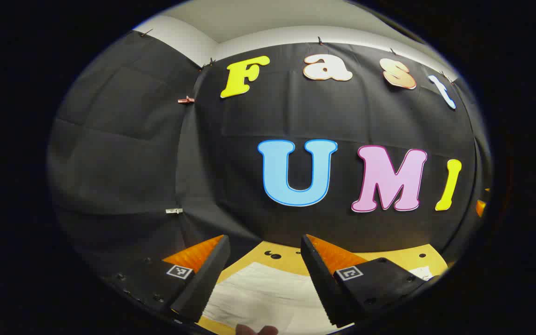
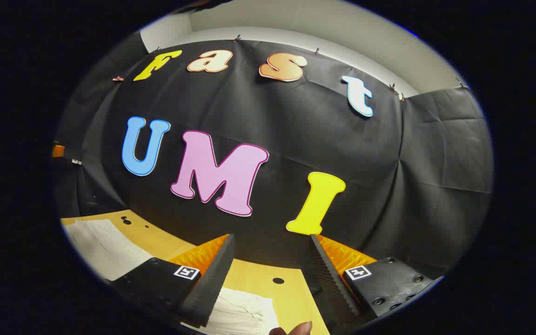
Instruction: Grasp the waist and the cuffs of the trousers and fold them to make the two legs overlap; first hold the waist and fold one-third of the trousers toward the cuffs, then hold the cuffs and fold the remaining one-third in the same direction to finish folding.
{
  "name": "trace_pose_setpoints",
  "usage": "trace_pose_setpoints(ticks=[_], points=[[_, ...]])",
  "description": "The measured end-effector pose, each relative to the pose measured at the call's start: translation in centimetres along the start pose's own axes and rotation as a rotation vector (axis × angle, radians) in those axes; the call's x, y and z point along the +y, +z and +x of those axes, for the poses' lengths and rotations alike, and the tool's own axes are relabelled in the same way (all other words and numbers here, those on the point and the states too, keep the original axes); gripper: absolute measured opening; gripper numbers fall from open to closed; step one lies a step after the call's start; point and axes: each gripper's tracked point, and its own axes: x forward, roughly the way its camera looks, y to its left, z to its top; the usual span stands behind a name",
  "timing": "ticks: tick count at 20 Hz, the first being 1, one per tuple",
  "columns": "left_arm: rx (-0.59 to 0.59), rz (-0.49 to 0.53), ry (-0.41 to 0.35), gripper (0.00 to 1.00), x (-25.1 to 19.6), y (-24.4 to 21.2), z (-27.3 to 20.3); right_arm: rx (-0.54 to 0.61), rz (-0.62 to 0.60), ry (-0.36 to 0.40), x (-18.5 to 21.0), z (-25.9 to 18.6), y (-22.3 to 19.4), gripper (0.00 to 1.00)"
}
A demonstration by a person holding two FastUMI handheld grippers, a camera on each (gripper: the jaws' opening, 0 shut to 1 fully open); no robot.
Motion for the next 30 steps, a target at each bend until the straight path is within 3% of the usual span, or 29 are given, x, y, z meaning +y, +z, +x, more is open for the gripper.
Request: trace_pose_setpoints(ticks=[5,12,20,24,27,30], points=[[0.014,0.020,-0.007,0.96,0.6,-0.4,0.0,0.023,-0.004,-0.036,-0.9,-0.2,-0.3,0.97],[0.011,0.001,-0.099,0.96,1.7,-1.0,1.4,0.018,-0.030,-0.147,-1.5,-4.4,1.4,0.97],[0.055,0.073,-0.167,0.96,3.8,-4.6,1.7,0.035,-0.132,-0.168,-1.1,-6.9,0.7,0.97],[0.109,0.260,-0.242,0.96,5.4,-8.9,1.8,0.101,-0.243,-0.139,-1.5,-7.6,-2.6,0.97],[0.159,0.510,-0.319,0.98,7.0,-13.7,1.2,0.177,-0.291,-0.116,-1.5,-8.3,-6.1,0.97],[0.258,0.775,-0.393,0.97,10.8,-21.7,-0.3,0.253,-0.321,-0.104,-1.5,-9.3,-9.4,0.97]])
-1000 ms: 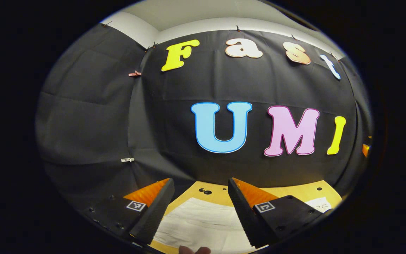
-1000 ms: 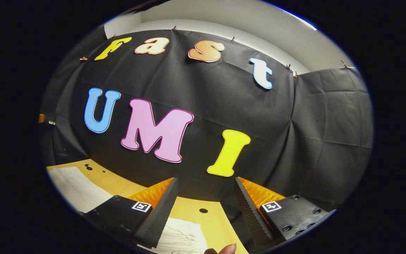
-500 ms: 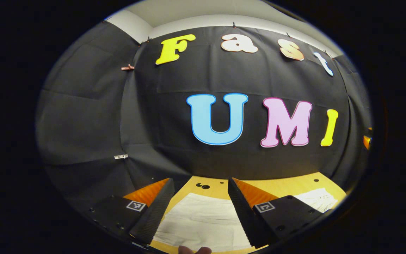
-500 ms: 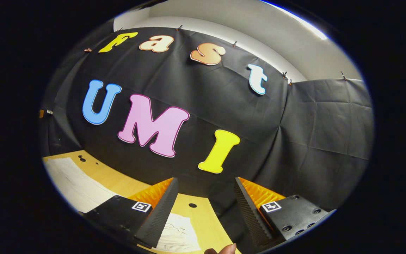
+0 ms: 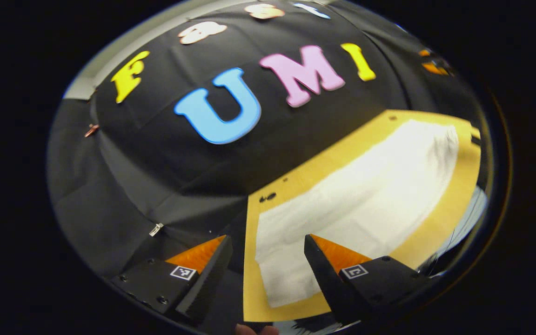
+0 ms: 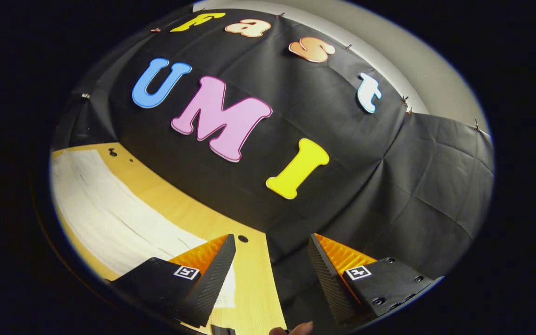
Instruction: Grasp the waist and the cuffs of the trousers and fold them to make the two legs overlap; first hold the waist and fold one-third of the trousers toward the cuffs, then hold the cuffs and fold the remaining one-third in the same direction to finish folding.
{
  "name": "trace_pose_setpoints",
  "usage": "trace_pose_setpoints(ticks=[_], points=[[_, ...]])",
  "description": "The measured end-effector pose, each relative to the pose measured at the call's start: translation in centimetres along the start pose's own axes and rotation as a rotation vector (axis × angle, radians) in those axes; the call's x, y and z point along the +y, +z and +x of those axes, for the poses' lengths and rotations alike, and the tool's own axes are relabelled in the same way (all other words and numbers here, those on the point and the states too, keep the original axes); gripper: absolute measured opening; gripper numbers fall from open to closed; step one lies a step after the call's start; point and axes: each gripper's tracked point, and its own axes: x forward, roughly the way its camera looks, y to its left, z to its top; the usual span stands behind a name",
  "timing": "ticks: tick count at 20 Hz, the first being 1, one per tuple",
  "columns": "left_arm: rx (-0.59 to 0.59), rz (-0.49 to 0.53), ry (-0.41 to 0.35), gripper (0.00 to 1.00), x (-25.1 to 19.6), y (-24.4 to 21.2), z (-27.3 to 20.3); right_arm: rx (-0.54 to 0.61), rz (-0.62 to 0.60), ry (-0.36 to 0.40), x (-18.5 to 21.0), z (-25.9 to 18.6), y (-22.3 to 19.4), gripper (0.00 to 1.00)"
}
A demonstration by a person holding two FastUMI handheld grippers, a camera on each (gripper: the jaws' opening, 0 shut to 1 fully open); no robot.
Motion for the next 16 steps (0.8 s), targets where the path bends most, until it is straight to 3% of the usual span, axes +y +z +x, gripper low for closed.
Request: trace_pose_setpoints(ticks=[3,5,8,16], points=[[0.074,0.125,-0.070,0.97,-2.5,-5.1,0.9,0.040,-0.023,0.001,0.7,-1.0,-2.0,0.97],[0.120,0.265,-0.157,0.97,-5.0,-8.8,2.2,0.078,-0.036,0.011,1.6,-1.9,-3.9,0.97],[0.152,0.388,-0.216,0.97,-6.8,-11.8,3.2,0.106,-0.054,0.028,2.5,-2.9,-5.4,0.97],[0.201,0.599,-0.236,0.96,-8.3,-14.6,7.1,0.157,-0.077,0.051,3.1,-3.5,-8.4,0.97]])
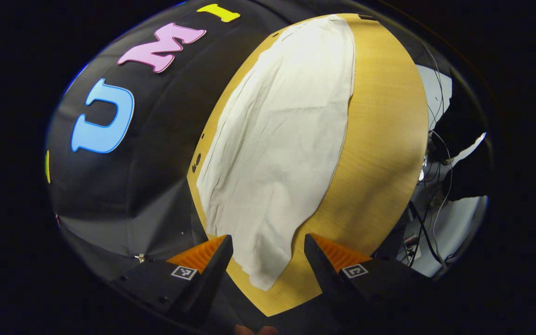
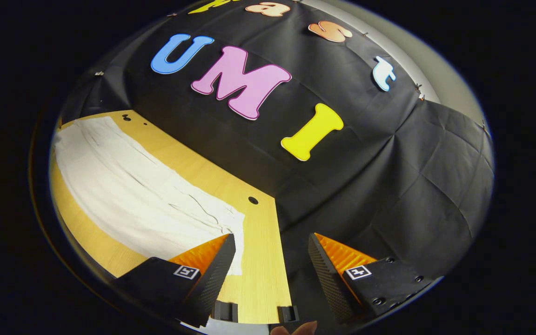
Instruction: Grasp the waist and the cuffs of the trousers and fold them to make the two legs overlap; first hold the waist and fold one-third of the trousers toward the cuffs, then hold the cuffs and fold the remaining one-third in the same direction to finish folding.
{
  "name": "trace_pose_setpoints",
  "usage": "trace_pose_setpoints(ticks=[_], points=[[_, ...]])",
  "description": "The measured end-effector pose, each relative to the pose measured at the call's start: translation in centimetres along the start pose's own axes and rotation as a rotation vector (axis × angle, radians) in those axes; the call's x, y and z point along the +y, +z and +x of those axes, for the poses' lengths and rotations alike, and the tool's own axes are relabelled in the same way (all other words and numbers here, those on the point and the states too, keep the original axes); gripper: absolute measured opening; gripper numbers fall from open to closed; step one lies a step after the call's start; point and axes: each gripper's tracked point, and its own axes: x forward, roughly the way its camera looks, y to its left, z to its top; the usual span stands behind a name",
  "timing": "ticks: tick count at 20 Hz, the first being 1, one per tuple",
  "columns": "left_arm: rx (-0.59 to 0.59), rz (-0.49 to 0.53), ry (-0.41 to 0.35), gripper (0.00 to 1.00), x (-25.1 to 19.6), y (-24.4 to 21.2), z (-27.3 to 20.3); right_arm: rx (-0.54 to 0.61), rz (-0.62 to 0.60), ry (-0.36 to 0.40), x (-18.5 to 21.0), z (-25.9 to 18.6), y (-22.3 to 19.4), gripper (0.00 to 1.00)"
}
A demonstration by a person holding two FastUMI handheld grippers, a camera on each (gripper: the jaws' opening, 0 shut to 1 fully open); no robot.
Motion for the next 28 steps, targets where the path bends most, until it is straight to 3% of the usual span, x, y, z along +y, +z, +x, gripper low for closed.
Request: trace_pose_setpoints(ticks=[4,6,10,11,12,13,14,15,22,28], points=[[0.005,0.056,0.038,0.96,1.6,0.6,2.4,0.025,-0.073,0.031,0.6,0.8,-2.3,0.97],[0.021,0.100,0.020,0.94,1.7,0.6,3.5,0.025,-0.139,0.057,1.2,1.2,-3.4,0.97],[0.075,0.134,-0.026,0.71,1.1,0.4,4.9,0.004,-0.360,0.151,2.5,2.9,-6.3,0.97],[0.096,0.130,-0.054,0.55,0.6,0.1,5.1,-0.001,-0.435,0.177,2.9,3.4,-7.0,0.97],[0.120,0.129,-0.073,0.47,0.1,-0.1,5.2,-0.012,-0.507,0.205,3.6,3.9,-7.6,0.97],[0.135,0.127,-0.084,0.24,-0.1,0.0,5.3,-0.024,-0.571,0.236,4.4,4.4,-8.1,0.97],[0.144,0.124,-0.089,0.20,-0.3,-0.1,5.4,-0.035,-0.629,0.272,5.3,4.8,-9.0,0.97],[0.147,0.123,-0.084,0.07,-0.3,0.0,5.4,-0.045,-0.682,0.302,5.9,5.3,-9.9,0.97],[0.157,0.085,-0.117,0.05,-0.7,0.2,5.3,0.006,-0.910,0.492,8.1,8.9,-17.0,0.96],[0.177,0.105,-0.121,0.05,-0.8,0.2,5.5,0.001,-0.992,0.554,9.1,12.8,-18.3,0.96]])
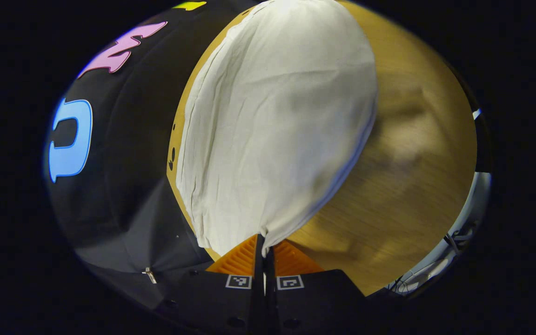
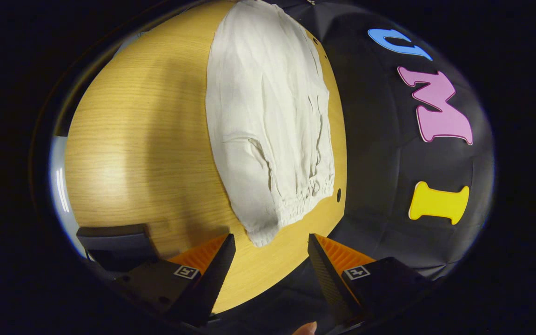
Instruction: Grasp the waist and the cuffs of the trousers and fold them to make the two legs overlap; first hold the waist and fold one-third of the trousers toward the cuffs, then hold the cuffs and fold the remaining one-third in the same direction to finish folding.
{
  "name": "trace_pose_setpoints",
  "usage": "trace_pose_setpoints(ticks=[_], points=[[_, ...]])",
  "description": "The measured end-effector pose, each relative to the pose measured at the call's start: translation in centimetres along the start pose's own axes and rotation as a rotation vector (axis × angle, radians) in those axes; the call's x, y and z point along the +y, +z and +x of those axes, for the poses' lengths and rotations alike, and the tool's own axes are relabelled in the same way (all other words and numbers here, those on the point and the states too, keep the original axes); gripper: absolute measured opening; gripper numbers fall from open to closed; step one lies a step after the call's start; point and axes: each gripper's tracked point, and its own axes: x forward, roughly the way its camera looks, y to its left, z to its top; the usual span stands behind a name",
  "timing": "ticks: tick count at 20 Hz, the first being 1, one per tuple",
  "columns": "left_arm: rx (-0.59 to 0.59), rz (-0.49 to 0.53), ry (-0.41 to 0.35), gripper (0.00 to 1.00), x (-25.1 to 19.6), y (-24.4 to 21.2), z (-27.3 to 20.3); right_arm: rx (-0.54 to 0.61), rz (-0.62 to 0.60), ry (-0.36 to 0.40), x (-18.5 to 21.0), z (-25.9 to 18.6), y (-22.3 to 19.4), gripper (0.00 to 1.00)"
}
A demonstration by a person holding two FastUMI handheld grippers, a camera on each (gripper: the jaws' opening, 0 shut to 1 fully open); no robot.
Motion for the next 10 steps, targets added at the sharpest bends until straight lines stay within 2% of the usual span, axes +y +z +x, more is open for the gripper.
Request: trace_pose_setpoints(ticks=[4,6,7,8,9,10], points=[[0.011,-0.002,-0.009,0.05,0.0,0.0,0.0,-0.053,-0.112,-0.009,-1.1,2.0,1.4,0.96],[0.016,-0.002,-0.015,0.05,-0.1,0.0,0.0,-0.070,-0.131,0.019,-0.7,2.5,1.4,0.95],[0.019,-0.007,-0.018,0.05,-0.1,0.0,0.0,-0.070,-0.130,0.040,-0.3,2.7,1.2,0.88],[0.022,-0.014,-0.021,0.05,-0.1,0.1,0.0,-0.056,-0.115,0.073,0.4,3.1,0.7,0.87],[0.027,-0.022,-0.023,0.05,0.0,0.3,-0.1,-0.040,-0.088,0.099,1.2,3.1,0.1,0.60],[0.034,-0.035,-0.023,0.05,-0.1,0.4,-0.1,-0.027,-0.054,0.125,1.8,2.8,-0.4,0.43]])
